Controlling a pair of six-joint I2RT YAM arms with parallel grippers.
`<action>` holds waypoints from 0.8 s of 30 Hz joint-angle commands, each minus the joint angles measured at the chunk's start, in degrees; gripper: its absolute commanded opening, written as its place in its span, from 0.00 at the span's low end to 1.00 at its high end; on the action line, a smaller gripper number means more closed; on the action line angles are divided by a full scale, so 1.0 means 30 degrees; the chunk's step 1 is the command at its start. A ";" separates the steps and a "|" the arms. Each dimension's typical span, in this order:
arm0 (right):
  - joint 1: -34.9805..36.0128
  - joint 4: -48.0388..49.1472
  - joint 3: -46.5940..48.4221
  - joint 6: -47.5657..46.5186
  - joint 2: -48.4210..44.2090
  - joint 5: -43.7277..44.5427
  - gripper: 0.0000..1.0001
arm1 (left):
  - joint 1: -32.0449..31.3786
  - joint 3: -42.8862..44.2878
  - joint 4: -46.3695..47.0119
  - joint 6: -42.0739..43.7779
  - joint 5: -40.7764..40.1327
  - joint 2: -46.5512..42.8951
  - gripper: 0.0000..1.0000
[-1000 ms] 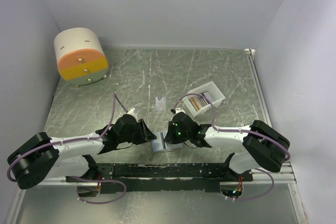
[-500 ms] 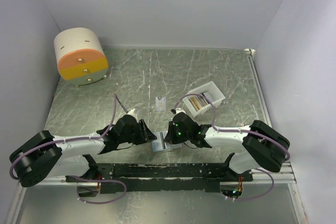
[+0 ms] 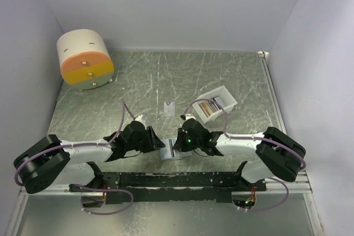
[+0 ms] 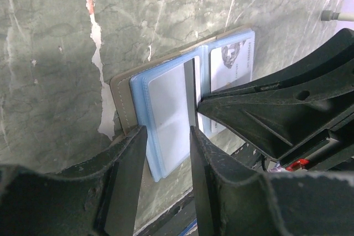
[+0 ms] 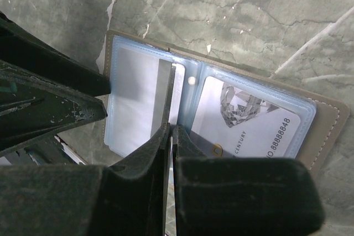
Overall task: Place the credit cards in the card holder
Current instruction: Insert the credit card into the card holder.
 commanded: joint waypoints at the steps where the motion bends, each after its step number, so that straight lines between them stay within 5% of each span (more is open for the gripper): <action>1: 0.0020 -0.0515 -0.0576 -0.0005 0.0010 0.0403 0.04 | 0.0105 -0.0142 0.1500 -0.0008 0.0114 0.0123 0.48; 13: 0.0028 -0.0416 -0.0608 0.0026 -0.0031 0.0363 0.04 | 0.0079 -0.0080 0.2326 -0.0047 0.0575 0.0464 0.48; 24: 0.0013 -0.0339 -0.0669 -0.0004 -0.0109 0.0405 0.04 | 0.0096 0.0129 -0.0467 0.0008 -0.0375 -0.0219 0.47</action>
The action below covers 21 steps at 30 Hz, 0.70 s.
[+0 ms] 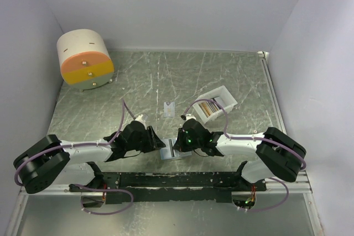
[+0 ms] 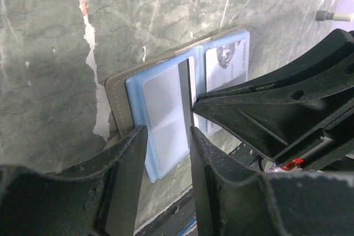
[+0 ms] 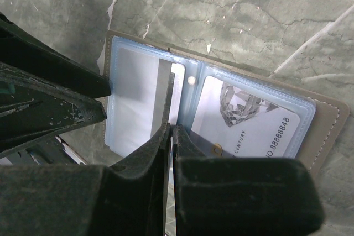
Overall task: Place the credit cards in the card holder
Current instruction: Insert the credit card into the card holder.
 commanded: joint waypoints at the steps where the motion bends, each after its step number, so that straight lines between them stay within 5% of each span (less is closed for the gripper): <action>1: 0.0013 -0.0619 -0.0455 -0.0142 0.0010 0.0326 0.04 | 0.0098 0.0060 -0.0731 0.0068 -0.0437 -0.0162 0.48; 21: 0.0014 -0.0475 -0.0361 -0.0098 0.0188 0.0154 0.07 | 0.0079 0.0042 0.1881 -0.0377 0.0870 0.0376 0.48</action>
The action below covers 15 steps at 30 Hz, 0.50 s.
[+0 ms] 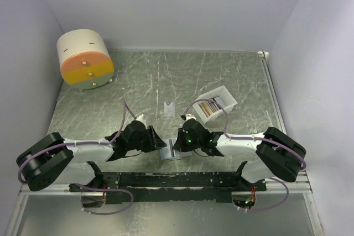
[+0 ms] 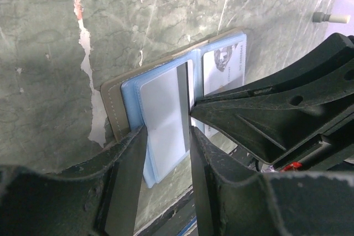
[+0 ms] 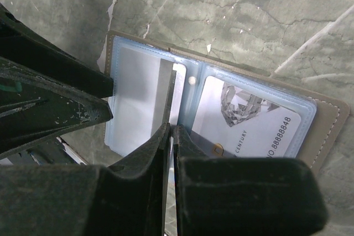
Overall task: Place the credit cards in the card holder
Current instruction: Insert the credit card into the card holder.
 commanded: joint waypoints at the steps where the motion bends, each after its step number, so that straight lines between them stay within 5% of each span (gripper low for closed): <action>1: 0.0013 -0.0564 -0.0295 -0.0134 0.0148 0.0221 0.08 | 0.0074 0.0013 0.1473 -0.0155 0.0859 -0.0323 0.48; 15: 0.0020 -0.1220 -0.0207 -0.0173 -0.1132 0.1226 0.21 | 0.0041 -0.0045 0.3747 -0.0361 0.2121 -0.0859 0.48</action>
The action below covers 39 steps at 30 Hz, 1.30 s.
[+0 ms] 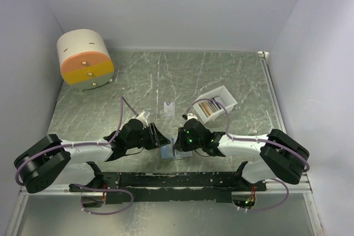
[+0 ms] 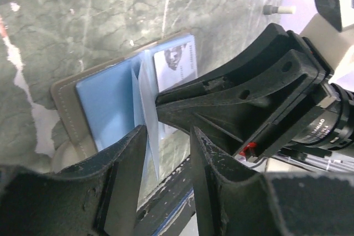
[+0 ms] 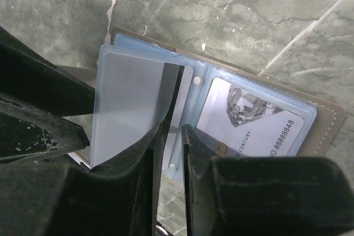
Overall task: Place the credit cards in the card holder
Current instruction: Insert the credit card into the card holder.
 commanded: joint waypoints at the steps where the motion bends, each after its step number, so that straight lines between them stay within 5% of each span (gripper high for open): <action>1: 0.0017 -0.0688 -0.0210 -0.0163 -0.0701 0.0900 0.21 | -0.0022 0.0030 0.1904 -0.0178 0.0891 -0.0239 0.48; 12: 0.0013 -0.3144 -0.0618 0.0289 -0.4695 0.3792 0.29 | -0.0389 0.1270 0.2512 0.0178 0.1354 0.1285 0.48; 27: 0.0013 -0.9552 -0.0452 0.1799 -1.4799 1.0137 0.34 | -0.1388 0.3498 0.3246 0.0668 0.1353 0.4460 0.48; 39: 0.0020 -1.1400 0.2197 0.0382 -1.3579 1.1099 0.37 | -0.1652 0.5001 0.1356 0.1951 0.0907 0.5019 0.48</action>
